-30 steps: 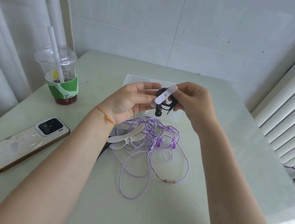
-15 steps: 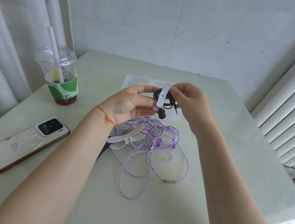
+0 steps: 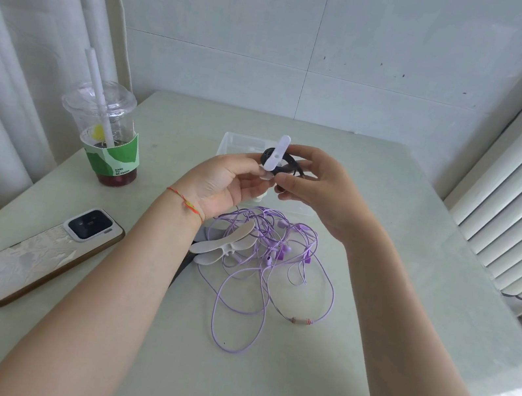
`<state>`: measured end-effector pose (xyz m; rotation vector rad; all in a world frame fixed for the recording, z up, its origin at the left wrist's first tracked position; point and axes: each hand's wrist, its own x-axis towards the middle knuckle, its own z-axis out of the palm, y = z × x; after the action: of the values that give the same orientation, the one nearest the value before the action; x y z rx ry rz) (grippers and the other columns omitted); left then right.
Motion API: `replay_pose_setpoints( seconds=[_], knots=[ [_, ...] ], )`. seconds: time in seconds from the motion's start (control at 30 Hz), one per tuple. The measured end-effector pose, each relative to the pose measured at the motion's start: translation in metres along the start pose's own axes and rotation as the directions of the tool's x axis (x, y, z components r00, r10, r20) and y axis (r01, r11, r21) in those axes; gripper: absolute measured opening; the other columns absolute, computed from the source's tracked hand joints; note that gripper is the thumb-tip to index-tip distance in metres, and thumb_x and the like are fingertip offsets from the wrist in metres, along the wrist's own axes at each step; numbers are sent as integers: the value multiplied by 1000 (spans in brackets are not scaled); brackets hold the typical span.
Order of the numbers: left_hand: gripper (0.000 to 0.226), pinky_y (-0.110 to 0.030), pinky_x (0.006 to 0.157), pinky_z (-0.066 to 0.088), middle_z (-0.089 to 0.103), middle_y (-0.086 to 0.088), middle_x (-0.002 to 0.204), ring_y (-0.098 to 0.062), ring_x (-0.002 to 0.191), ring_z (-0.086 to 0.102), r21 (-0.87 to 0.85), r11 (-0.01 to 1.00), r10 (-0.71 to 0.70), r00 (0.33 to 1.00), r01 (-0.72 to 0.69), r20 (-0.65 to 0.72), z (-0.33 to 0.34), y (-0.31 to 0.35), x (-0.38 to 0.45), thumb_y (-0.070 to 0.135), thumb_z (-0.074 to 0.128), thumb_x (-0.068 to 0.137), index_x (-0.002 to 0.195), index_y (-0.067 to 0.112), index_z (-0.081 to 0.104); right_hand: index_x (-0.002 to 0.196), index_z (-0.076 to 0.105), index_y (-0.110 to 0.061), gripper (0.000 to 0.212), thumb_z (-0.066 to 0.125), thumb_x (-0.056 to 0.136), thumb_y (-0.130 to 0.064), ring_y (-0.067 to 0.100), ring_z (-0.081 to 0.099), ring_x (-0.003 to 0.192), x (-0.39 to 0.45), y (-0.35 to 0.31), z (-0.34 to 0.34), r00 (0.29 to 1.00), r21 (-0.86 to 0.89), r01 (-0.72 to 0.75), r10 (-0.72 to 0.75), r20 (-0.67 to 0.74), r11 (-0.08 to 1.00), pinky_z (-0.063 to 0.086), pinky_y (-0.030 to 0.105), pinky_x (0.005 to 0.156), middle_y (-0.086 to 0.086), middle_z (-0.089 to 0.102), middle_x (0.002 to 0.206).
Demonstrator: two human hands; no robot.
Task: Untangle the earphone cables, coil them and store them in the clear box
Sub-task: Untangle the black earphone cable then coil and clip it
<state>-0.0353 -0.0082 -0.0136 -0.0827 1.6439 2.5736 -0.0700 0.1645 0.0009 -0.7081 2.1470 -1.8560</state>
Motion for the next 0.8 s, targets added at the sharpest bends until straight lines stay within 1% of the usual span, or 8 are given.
replay_pose_setpoints(
  seconds=[0.13, 0.2, 0.27, 0.37, 0.5, 0.63, 0.7, 0.8],
  knots=[
    [23, -20, 63, 56, 63, -11, 80, -14, 61, 62, -48, 998, -45, 998, 43, -53, 1, -1, 0, -3, 46, 89, 103, -3, 65, 122, 62, -10, 40, 66, 83, 2, 21, 60, 74, 0, 0, -2, 999, -82, 20, -23, -27, 996, 53, 28, 74, 19, 66, 112],
    [25, -22, 62, 56, 64, -10, 81, -14, 60, 60, -53, 997, -51, 998, 49, -38, 1, -1, 0, 10, 52, 93, 111, -3, 63, 120, 64, -10, 40, 64, 82, 3, 21, 59, 72, 0, 0, -3, 999, -104, 29, -31, -24, 994, 52, 28, 74, 16, 67, 109],
    [26, -20, 63, 54, 64, -5, 79, -13, 63, 58, 21, 999, -41, 999, 41, -3, -1, -1, 1, 20, 60, 90, 108, 2, 65, 119, 64, -10, 40, 64, 82, 5, 19, 58, 71, 0, 0, -3, 999, -109, 30, -32, -16, 994, 51, 26, 74, 13, 66, 104],
    [9, -16, 67, 52, 63, 2, 68, -11, 68, 57, 120, 993, -15, 999, 9, 49, -3, -2, 1, 6, 57, 91, 95, 6, 66, 121, 63, -11, 43, 65, 81, 5, 17, 60, 70, 1, 1, -5, 999, -124, 23, -26, -26, 992, 51, 26, 75, 5, 64, 99],
    [30, -19, 77, 55, 68, -7, 99, -15, 82, 61, 130, 990, 57, 998, -59, 22, -7, -3, 3, -7, 56, 89, 115, 6, 65, 122, 59, -18, 46, 68, 81, 1, 19, 66, 78, 3, 4, -8, 999, -144, -23, 16, -49, 989, 53, 33, 85, 6, 60, 107],
    [34, -27, 89, 53, 66, -14, 104, -19, 92, 62, 285, 953, 114, 993, -99, -35, -8, -7, 2, -2, 67, 83, 116, 7, 65, 115, 52, -13, 34, 70, 86, -13, 25, 66, 83, 3, 7, -7, 993, -63, -50, 43, -105, 997, 59, 39, 82, 15, 59, 111],
    [33, -25, 86, 54, 67, -10, 101, -16, 90, 65, 305, 946, 125, 992, -111, -27, -9, -7, 2, -5, 65, 84, 114, 8, 64, 112, 51, -10, 28, 67, 89, -13, 27, 67, 80, 6, 9, -7, 985, -12, -80, 77, -152, 997, 59, 41, 79, 20, 63, 104],
    [29, -20, 78, 55, 68, -5, 96, -10, 83, 65, 284, 950, 135, 991, -127, -9, -10, -7, 4, -8, 61, 85, 108, 10, 65, 105, 61, -1, 18, 67, 88, -6, 28, 69, 76, 8, 10, -10, 982, 25, -97, 100, -159, 995, 58, 37, 76, 20, 68, 94]
  ],
)
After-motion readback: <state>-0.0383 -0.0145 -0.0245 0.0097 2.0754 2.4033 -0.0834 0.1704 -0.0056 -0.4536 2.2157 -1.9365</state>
